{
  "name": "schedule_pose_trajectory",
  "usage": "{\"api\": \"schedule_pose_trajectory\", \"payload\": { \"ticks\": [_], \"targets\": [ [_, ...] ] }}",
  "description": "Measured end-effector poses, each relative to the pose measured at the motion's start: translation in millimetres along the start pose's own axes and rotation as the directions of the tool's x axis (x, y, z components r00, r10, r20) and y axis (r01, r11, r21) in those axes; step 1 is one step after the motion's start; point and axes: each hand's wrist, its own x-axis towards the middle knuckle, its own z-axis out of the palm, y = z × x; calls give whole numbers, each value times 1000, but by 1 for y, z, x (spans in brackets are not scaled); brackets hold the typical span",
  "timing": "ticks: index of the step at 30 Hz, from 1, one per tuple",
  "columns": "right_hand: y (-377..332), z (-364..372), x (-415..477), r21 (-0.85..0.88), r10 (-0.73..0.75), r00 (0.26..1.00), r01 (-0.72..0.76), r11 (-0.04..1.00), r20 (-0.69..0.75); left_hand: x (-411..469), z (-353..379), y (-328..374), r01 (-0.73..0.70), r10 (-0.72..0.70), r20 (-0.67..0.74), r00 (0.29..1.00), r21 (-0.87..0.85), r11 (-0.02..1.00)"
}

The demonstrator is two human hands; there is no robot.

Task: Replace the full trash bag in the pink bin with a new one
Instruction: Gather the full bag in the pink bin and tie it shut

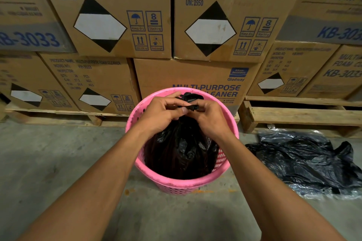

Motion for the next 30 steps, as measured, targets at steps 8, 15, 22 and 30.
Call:
{"api": "schedule_pose_trajectory", "payload": {
  "ticks": [8,15,22,30],
  "targets": [
    [8,0,-12,-129,45,999,-46,991,-13,6,-3,-4,65,-78,-169,982,-83,994],
    [16,3,-19,-334,-249,959,191,923,-139,11,-7,-5,153,-135,-183,974,93,984],
    [6,-6,-12,-275,-161,984,134,952,-77,6,-14,15,10,-63,88,994,502,865],
    [0,-3,-18,-307,-203,975,166,937,-95,4,-15,18,141,-256,219,942,436,889]
  ]
}}
